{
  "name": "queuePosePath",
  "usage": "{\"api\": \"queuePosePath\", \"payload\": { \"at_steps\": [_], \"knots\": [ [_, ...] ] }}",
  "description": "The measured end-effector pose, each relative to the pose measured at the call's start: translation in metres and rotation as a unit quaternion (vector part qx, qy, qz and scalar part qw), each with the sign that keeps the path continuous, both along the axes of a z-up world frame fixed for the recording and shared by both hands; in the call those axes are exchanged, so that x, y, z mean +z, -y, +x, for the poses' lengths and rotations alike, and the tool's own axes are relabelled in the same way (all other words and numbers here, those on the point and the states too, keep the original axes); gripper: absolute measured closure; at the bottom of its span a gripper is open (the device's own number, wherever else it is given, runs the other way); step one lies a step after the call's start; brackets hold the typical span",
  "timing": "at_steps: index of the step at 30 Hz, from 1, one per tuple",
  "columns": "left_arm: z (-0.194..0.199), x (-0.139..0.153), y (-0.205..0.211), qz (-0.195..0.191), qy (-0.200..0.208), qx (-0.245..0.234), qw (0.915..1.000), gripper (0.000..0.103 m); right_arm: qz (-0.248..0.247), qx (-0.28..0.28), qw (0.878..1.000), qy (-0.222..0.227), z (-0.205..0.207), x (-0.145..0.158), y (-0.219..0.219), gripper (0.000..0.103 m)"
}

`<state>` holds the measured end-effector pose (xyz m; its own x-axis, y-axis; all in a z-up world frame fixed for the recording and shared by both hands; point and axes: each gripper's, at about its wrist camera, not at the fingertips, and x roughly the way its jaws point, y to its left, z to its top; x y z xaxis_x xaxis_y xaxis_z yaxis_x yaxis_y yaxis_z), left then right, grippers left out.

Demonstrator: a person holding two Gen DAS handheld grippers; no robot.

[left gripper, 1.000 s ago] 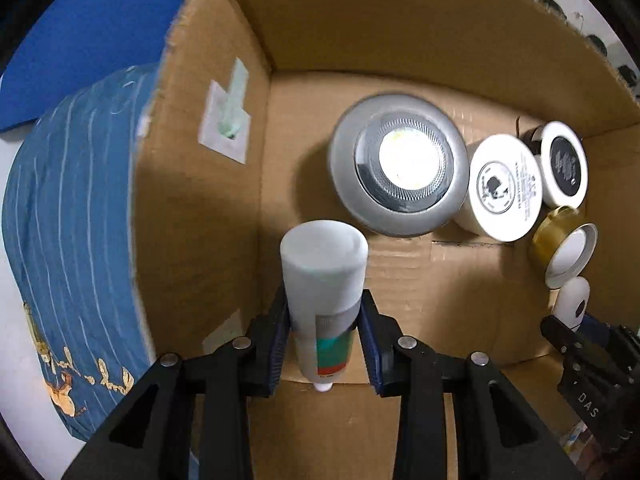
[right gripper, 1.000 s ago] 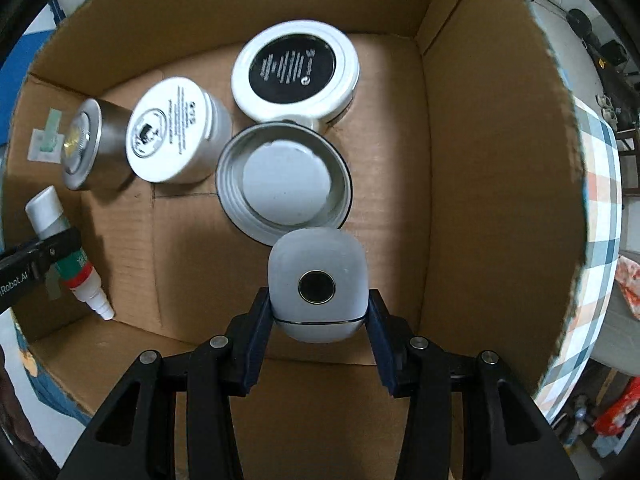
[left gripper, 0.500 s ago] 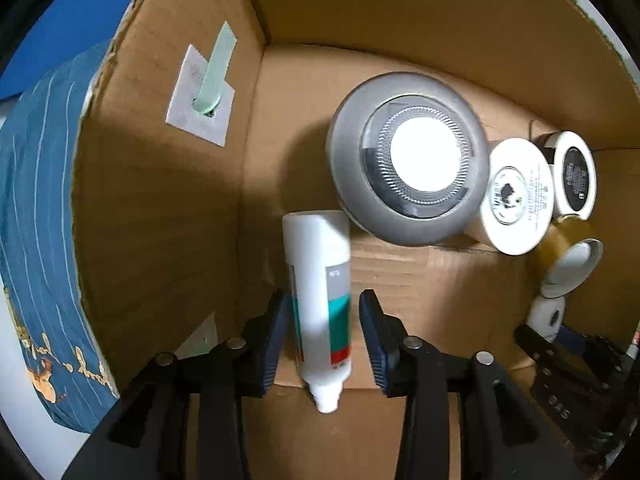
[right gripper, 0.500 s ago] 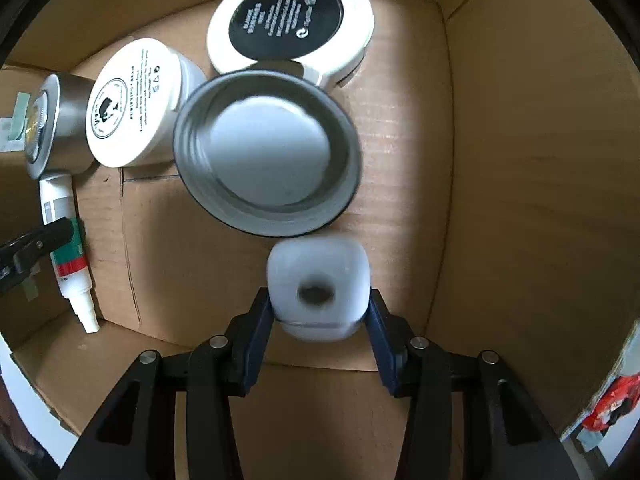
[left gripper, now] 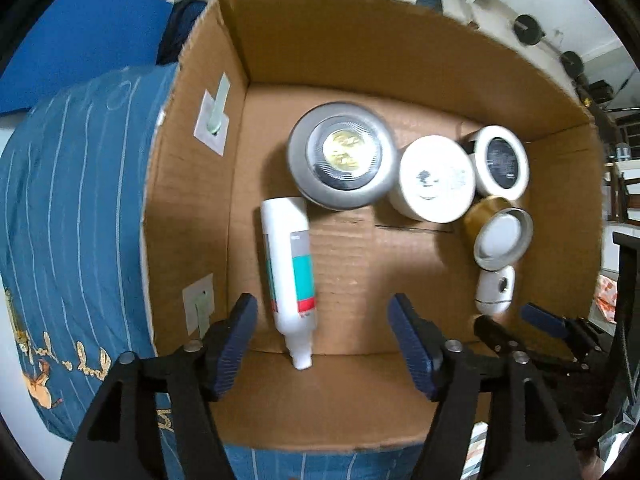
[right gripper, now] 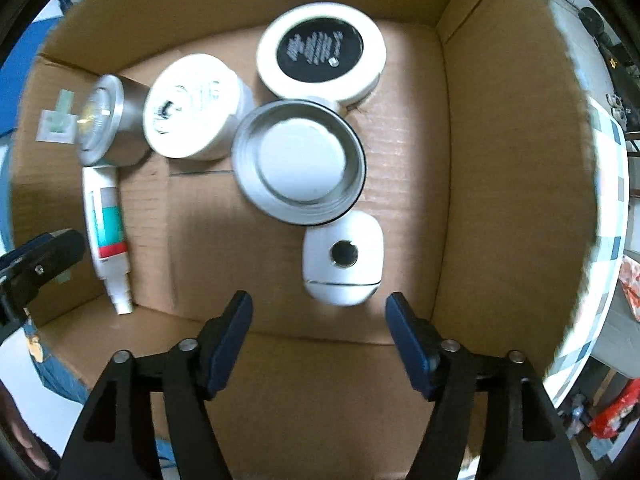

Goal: Organize rigid objects
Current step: 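Withdraw both tools from the box toward the walnut and white cylinder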

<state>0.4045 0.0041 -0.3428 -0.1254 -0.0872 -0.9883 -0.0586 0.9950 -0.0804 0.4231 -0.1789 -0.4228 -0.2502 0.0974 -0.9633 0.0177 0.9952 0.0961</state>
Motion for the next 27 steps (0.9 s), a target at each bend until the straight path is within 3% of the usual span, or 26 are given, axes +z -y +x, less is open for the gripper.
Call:
{"api": "queuePosePath", "payload": {
  "at_steps": [4,7,11,16,22,27],
  "knots": [
    [-0.014,0.019,0.015,0.015,0.029,-0.018,0.9993,0.013,-0.001,0.001,1.0,0.029,-0.009,0.025,-0.004,0.012],
    [-0.014,0.037,0.023,0.023,0.053,-0.024,0.998,0.007,-0.001,0.002,0.999,0.05,-0.018,0.044,-0.021,0.004],
    [-0.026,0.064,0.011,0.015,0.082,-0.016,0.9964,0.006,-0.004,-0.005,0.996,0.085,-0.026,0.075,-0.028,0.0],
    [-0.028,0.099,-0.004,0.015,0.123,-0.012,0.9922,0.006,-0.013,-0.009,0.992,0.124,-0.031,0.113,-0.006,0.0],
    [-0.055,0.144,-0.003,0.019,0.184,-0.009,0.9826,0.006,-0.016,-0.016,0.985,0.171,-0.049,0.158,0.0,0.0],
    [-0.077,0.171,-0.002,0.014,0.211,-0.012,0.9772,0.006,-0.011,-0.016,0.98,0.199,-0.068,0.191,0.0,0.0]
  ]
}}
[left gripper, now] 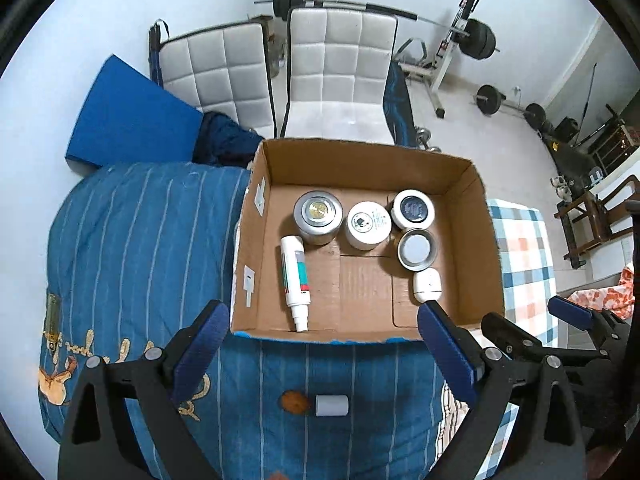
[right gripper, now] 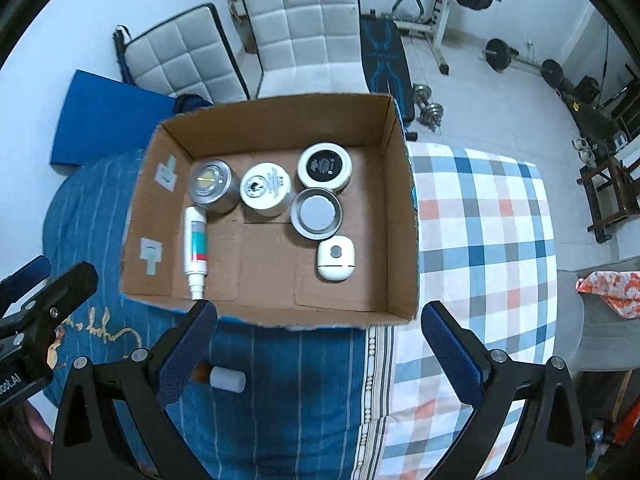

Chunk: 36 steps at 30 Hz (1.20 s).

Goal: Organize rigid objects
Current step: 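Withdraw both tools from the box toward the walnut and white cylinder, then grasp the walnut with the left tool while the right tool grasps the white cylinder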

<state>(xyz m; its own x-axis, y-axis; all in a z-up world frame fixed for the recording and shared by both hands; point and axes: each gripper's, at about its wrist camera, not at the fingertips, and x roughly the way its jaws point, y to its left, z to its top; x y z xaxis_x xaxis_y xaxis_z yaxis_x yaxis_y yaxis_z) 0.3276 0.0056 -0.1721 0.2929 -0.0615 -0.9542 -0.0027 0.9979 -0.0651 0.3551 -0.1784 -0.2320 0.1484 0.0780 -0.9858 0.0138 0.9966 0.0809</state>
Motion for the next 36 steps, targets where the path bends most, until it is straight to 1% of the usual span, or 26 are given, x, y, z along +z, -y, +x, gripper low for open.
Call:
{"api": "queuePosePath", "payload": {
  "at_steps": [3,7,10,13,15,17,18,19,22,23,25,27,28,30,33,35,36],
  "knots": [
    [-0.011,0.012,0.001,-0.001,0.013,-0.004,0.9999,0.006,0.008,0.004,1.0,0.01,-0.012,0.015,-0.001,0.0],
    [-0.023,0.026,0.003,-0.008,0.02,-0.012,0.9997,0.006,0.02,0.004,1.0,0.021,-0.027,0.032,-0.001,0.0],
    [-0.028,0.032,0.004,-0.01,0.024,-0.016,0.9995,0.006,0.028,0.001,0.999,0.025,-0.034,0.037,0.001,0.0],
    [-0.032,0.026,-0.001,0.005,0.025,-0.005,0.9997,0.006,0.034,-0.003,0.999,0.019,-0.04,0.034,0.001,0.0],
    [-0.039,0.014,-0.008,0.025,0.019,0.011,0.9995,0.006,0.04,-0.002,0.999,0.0,-0.049,0.019,-0.005,0.0],
    [-0.05,-0.011,-0.02,0.047,-0.004,0.031,0.9984,0.006,0.05,-0.003,0.998,-0.025,-0.057,0.0,-0.012,0.0],
    [-0.056,-0.024,-0.027,0.054,-0.015,0.04,0.9976,0.006,0.058,-0.004,0.997,-0.043,-0.063,-0.017,-0.018,0.0],
    [-0.063,-0.044,-0.036,0.06,-0.035,0.052,0.9962,0.006,0.065,-0.005,0.996,-0.06,-0.068,-0.032,-0.024,0.0],
    [-0.079,-0.095,-0.057,0.061,-0.091,0.076,0.9911,0.006,0.099,-0.02,0.987,-0.122,-0.083,-0.092,-0.043,0.001],
    [-0.084,-0.114,-0.065,0.064,-0.112,0.083,0.9882,0.006,0.106,-0.025,0.984,-0.139,-0.087,-0.109,-0.05,0.003],
    [-0.093,-0.146,-0.078,0.062,-0.146,0.096,0.9827,0.006,0.122,-0.034,0.976,-0.175,-0.095,-0.144,-0.063,0.013],
    [-0.1,-0.166,-0.086,0.062,-0.164,0.103,0.9791,0.006,0.133,-0.043,0.969,-0.206,-0.101,-0.173,-0.075,0.02],
    [-0.103,-0.176,-0.09,0.061,-0.173,0.107,0.9771,0.006,0.138,-0.046,0.966,-0.212,-0.103,-0.182,-0.079,0.021],
    [-0.109,-0.188,-0.095,0.064,-0.183,0.113,0.9745,0.006,0.141,-0.052,0.964,-0.218,-0.106,-0.197,-0.088,0.021],
    [-0.115,-0.197,-0.102,0.063,-0.188,0.119,0.973,0.006,0.153,-0.06,0.962,-0.218,-0.107,-0.208,-0.097,0.021],
    [-0.118,-0.199,-0.104,0.062,-0.188,0.119,0.9729,0.006,0.155,-0.062,0.962,-0.218,-0.11,-0.214,-0.102,0.026],
    [-0.119,-0.2,-0.105,0.061,-0.188,0.12,0.973,0.006,0.154,-0.059,0.961,-0.222,-0.11,-0.217,-0.106,0.032]
  ]
}}
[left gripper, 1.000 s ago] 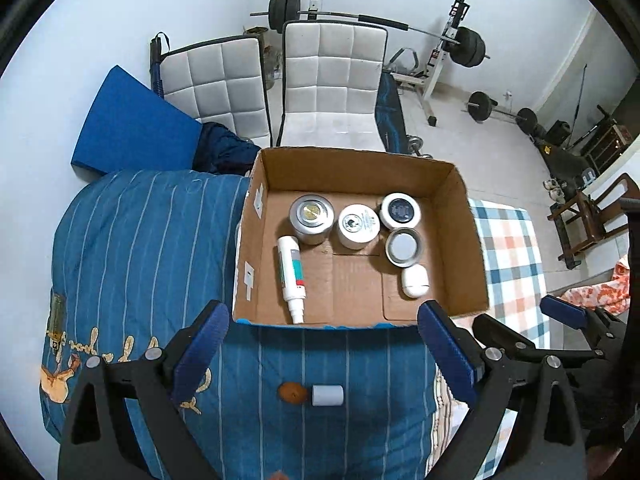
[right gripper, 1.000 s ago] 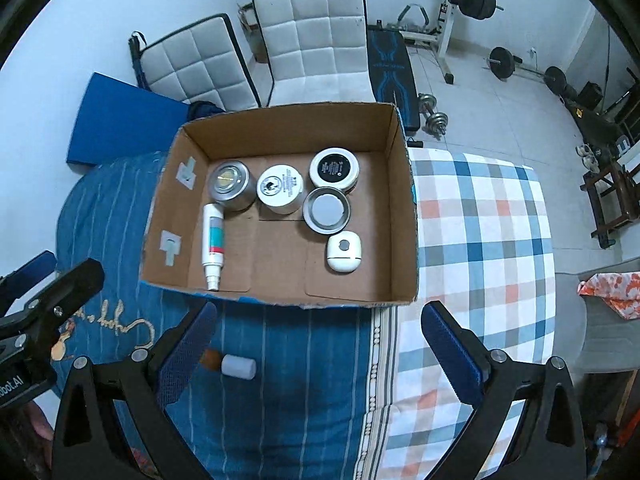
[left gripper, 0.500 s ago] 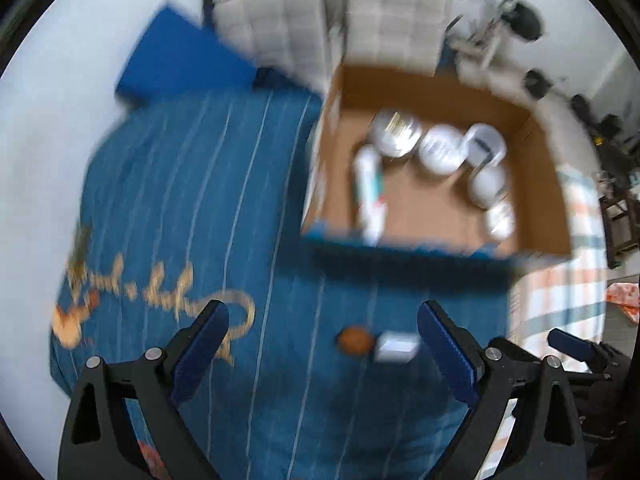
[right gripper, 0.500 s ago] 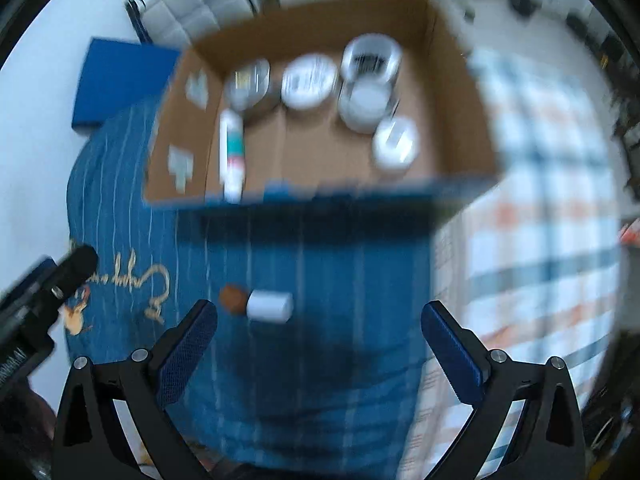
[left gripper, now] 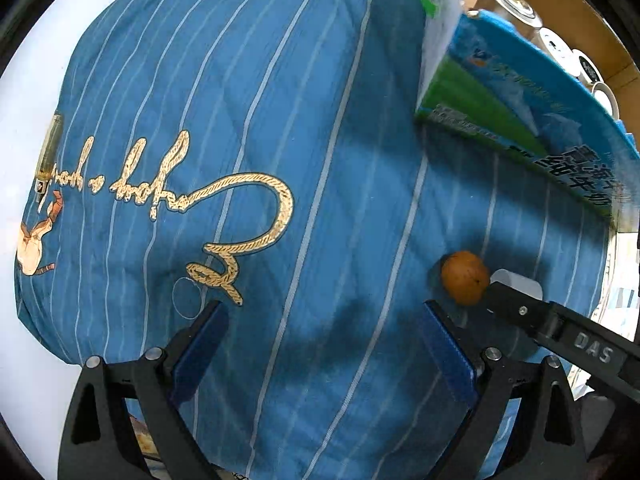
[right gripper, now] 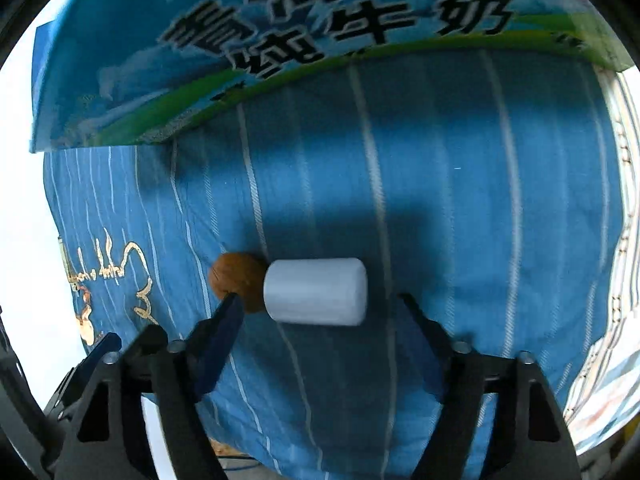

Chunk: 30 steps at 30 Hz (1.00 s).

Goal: Organize rigid objects
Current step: 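Grasp the walnut with the left tool while the right tool grasps the white cylinder, then carry the walnut and white cylinder into the box with both tools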

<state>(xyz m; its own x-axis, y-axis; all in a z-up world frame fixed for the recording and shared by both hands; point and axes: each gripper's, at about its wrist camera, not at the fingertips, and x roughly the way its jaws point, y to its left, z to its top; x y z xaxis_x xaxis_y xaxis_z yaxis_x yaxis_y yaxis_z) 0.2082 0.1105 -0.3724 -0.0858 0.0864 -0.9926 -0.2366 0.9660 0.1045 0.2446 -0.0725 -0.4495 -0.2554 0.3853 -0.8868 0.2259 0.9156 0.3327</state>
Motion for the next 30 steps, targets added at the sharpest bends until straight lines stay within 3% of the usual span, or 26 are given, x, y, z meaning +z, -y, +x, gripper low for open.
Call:
{"api": "queuePosePath", "payload": {
  "at_steps": [2,3,9,13,15,17,23,26,30],
  "knots": [
    [-0.001,-0.002,0.001,-0.009,0.001,-0.004,0.9999,0.006,0.009,-0.004,1.0,0.006,0.0,0.004,-0.002,0.039],
    [0.0,-0.005,0.0,-0.01,-0.001,-0.007,0.9999,0.006,0.008,0.001,1.0,0.009,0.002,0.006,-0.003,0.051],
    [0.007,-0.01,0.03,-0.036,0.001,-0.049,0.9981,0.006,-0.039,0.033,0.999,0.013,-0.001,0.015,0.02,0.05],
    [0.018,-0.029,0.06,-0.055,-0.019,-0.089,0.9943,0.006,-0.063,0.025,0.998,0.016,-0.007,0.019,0.049,0.05],
    [0.023,-0.041,0.072,-0.062,-0.029,-0.109,0.9916,0.016,-0.07,0.011,0.997,0.014,-0.008,0.02,0.063,0.05],
    [0.025,-0.055,0.082,-0.06,-0.046,-0.122,0.9897,0.039,-0.072,0.003,0.997,0.012,-0.009,0.019,0.07,0.05],
    [0.033,-0.061,0.095,-0.054,-0.045,-0.133,0.9886,0.052,-0.067,-0.017,0.998,-0.003,-0.008,0.014,0.084,0.05],
    [0.041,-0.057,0.096,-0.053,-0.044,-0.131,0.989,0.064,-0.069,-0.022,0.997,-0.001,-0.007,0.012,0.081,0.05],
    [0.048,-0.05,0.097,-0.058,-0.042,-0.12,0.9901,0.064,-0.073,-0.016,0.997,0.0,-0.01,0.01,0.078,0.052]
  ]
}}
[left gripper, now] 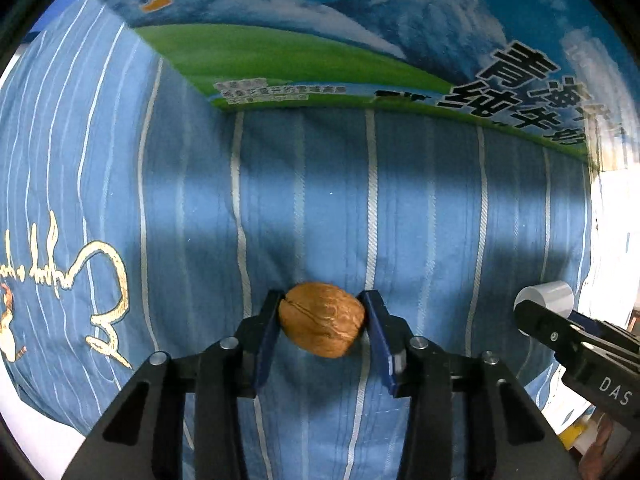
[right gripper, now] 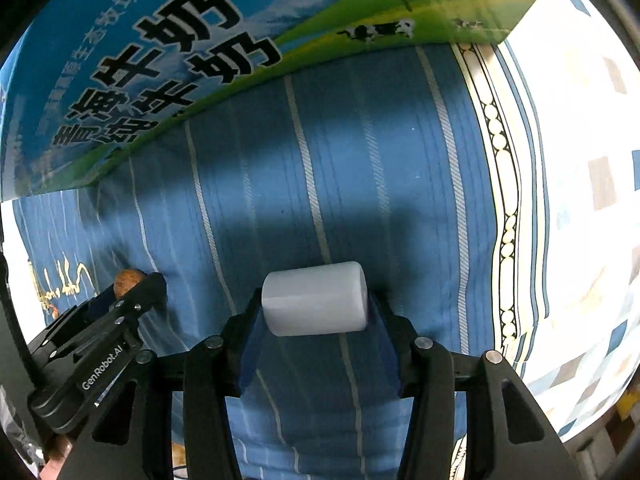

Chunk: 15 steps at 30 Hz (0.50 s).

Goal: Organize rigid objects
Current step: 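Carry the walnut and white cylinder into the box with both tools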

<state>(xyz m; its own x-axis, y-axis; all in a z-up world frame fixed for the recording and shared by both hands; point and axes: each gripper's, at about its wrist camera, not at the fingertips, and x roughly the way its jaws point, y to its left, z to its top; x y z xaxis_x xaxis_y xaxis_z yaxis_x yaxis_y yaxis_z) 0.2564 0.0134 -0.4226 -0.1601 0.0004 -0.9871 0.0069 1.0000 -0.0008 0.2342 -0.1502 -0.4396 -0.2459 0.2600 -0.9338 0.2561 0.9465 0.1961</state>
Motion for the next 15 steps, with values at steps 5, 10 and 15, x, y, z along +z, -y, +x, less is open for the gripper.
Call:
{"api": "queuePosePath", "payload": {
  "at_steps": [5,10,15],
  "knots": [
    [-0.007,0.014,-0.015,-0.009,0.009,0.002,0.9999,0.064,0.004,0.013,1.0,0.005,-0.004,0.008,-0.014,0.052],
    [-0.017,0.05,-0.014,-0.02,0.032,-0.004,0.9993,0.064,0.006,0.038,0.999,0.032,-0.008,0.037,-0.021,0.052],
    [-0.019,0.095,-0.005,-0.042,0.065,-0.01,0.997,0.064,0.0,0.057,0.996,0.066,-0.014,0.075,-0.02,0.052]
  ]
}}
